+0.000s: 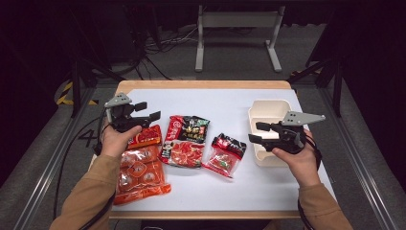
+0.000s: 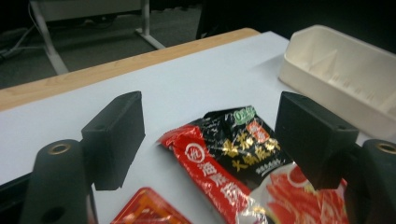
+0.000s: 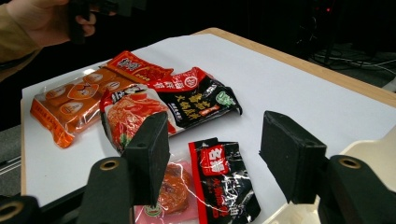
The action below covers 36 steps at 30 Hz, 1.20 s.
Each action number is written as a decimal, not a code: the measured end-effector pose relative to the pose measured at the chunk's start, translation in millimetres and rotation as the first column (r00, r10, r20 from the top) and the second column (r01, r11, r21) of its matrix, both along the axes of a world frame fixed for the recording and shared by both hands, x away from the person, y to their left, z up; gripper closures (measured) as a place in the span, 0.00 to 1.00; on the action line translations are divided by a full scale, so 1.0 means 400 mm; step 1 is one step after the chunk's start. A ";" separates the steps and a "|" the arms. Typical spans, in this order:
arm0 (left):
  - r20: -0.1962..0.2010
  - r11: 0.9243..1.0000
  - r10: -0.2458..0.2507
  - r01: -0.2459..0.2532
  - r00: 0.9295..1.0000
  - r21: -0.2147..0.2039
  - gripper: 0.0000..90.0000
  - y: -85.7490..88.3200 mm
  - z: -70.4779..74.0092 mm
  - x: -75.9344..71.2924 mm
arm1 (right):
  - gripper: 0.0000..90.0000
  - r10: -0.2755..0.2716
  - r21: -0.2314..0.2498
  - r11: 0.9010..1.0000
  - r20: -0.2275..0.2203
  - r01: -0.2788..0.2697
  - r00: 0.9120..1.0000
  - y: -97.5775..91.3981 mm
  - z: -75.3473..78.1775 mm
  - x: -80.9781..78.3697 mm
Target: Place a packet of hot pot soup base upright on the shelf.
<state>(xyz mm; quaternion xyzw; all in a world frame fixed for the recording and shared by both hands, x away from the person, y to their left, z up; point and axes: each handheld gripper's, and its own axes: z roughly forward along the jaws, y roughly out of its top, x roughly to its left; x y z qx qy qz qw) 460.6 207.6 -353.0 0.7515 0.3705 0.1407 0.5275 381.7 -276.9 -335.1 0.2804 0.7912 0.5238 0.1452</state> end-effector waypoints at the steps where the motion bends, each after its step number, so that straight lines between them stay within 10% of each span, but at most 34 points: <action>1: -0.011 1.000 0.004 -0.004 1.000 0.016 0.27 -0.007 -0.004 0.011 | 0.48 -0.002 -0.001 1.000 0.002 0.002 1.000 0.000 0.001 -0.002; 9: -0.038 0.997 -0.021 0.024 0.999 0.076 0.25 -0.048 -0.036 0.068 | 0.48 -0.006 -0.008 1.000 0.001 0.006 1.000 -0.003 -0.001 -0.009; 20: -0.073 0.999 -0.049 0.048 0.996 -0.017 0.22 -0.064 -0.095 0.115 | 0.48 0.003 -0.013 1.000 -0.013 -0.003 1.000 0.007 -0.008 -0.009; 31: -0.201 0.988 0.048 -0.018 0.979 0.151 0.28 -0.099 -0.165 0.156 | 0.48 -0.001 -0.012 1.000 -0.015 0.001 1.000 0.003 -0.006 -0.013; 36: -0.258 0.986 0.031 0.013 0.966 0.166 0.29 -0.121 -0.185 0.170 | 0.48 -0.005 -0.011 1.000 -0.019 0.005 1.000 0.001 -0.007 -0.013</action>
